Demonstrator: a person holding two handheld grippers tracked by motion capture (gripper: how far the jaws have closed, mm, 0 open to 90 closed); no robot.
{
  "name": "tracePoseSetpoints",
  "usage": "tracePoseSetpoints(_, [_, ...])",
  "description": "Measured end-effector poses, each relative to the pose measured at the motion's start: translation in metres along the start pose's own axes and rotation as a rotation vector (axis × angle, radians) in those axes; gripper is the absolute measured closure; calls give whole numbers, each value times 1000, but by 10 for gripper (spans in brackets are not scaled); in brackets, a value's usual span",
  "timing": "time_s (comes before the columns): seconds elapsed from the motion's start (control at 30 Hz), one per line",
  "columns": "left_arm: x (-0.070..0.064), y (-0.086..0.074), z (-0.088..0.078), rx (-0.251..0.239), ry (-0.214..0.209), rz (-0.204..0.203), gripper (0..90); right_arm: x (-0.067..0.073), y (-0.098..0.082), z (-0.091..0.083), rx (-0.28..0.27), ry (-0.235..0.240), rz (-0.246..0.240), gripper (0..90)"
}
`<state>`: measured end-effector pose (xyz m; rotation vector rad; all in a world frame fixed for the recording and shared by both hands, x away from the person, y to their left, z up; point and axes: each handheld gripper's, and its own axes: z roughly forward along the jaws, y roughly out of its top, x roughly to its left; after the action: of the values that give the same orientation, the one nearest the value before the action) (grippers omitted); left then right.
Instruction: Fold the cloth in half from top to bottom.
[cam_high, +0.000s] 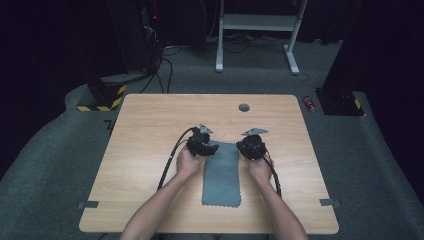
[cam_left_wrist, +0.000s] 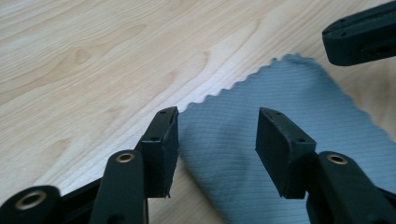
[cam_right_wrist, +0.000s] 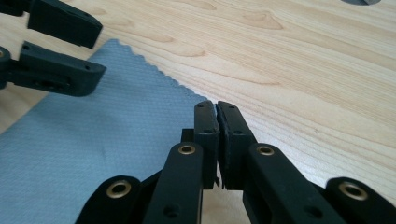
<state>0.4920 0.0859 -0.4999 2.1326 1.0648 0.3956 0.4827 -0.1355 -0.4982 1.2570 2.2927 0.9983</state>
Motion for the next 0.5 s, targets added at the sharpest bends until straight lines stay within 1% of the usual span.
tracePoseSetpoints(0.07, [7,-2,3,17,10,-26,496,-2,-2,8,19,0,6,871])
tracePoseSetpoints(0.13, [10,-5,7,38,31,-35,497,-4,-4,13,28,-3,7,871])
tracePoseSetpoints(0.17, [12,-6,9,52,45,-41,499,-5,-5,16,32,-6,17,871])
tracePoseSetpoints(0.2, [14,-7,10,52,53,-44,500,-6,-6,18,35,-14,19,873])
tracePoseSetpoints(0.27, [16,-7,10,54,68,-56,504,-8,-6,20,24,-18,27,870])
tracePoseSetpoints(0.3, [16,-7,10,55,73,-54,504,-9,-6,20,23,-24,24,864])
tracePoseSetpoints(0.37, [16,-7,10,54,79,-56,504,-9,-6,20,21,-38,16,831])
tracePoseSetpoints(0.4, [15,-7,10,55,83,-54,504,-10,-6,19,19,-36,22,806])
tracePoseSetpoints(0.43, [15,-7,10,54,82,-55,503,-11,-6,19,13,-36,38,779])
tracePoseSetpoints(0.5, [16,-7,10,50,82,-59,500,-13,-6,19,4,-30,43,733])
